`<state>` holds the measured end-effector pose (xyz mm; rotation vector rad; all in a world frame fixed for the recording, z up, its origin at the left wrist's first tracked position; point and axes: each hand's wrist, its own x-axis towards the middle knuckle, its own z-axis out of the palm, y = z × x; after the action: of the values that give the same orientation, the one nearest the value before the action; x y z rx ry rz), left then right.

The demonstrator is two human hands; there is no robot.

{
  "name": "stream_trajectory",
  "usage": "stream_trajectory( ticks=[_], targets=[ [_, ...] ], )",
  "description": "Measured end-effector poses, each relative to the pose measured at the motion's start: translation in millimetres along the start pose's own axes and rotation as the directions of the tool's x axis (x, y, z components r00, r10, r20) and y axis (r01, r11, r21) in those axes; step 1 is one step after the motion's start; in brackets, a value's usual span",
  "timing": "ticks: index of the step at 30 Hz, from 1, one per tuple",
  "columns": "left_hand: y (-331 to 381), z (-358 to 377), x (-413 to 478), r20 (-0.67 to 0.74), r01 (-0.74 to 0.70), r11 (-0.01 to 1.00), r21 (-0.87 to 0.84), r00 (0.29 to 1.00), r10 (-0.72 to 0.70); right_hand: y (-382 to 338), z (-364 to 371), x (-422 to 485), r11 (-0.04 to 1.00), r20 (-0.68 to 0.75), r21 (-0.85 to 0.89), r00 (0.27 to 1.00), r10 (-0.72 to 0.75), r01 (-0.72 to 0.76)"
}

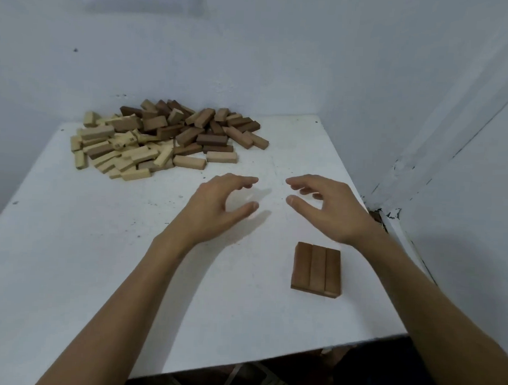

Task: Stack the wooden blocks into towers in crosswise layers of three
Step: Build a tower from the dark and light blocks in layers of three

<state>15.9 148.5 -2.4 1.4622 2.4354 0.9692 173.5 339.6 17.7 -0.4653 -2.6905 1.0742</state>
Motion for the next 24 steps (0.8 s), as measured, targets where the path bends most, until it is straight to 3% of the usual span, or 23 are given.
stream_trajectory(
  ticks=[9,17,24],
  targets=[
    [-80.0,-16.2,72.9,-0.15,0.047,0.941,0.335,0.989,0.004,-2.4,30.9,132.1,0.946,-0.036,-0.324,0.999,-0.036,0.022],
    [-96.8,-30.7,109.1,-0.154,0.15,0.857,0.493,0.984,-0.084,0.4,60.1,181.3,0.846,-0.065,-0.532,0.995,-0.073,0.028],
    [-102.8,-29.7,115.3,-0.176,0.159,0.854,0.494,0.981,-0.081,-2.4,70.4,191.6,0.837,-0.129,-0.546,0.991,-0.036,-0.041]
  ],
)
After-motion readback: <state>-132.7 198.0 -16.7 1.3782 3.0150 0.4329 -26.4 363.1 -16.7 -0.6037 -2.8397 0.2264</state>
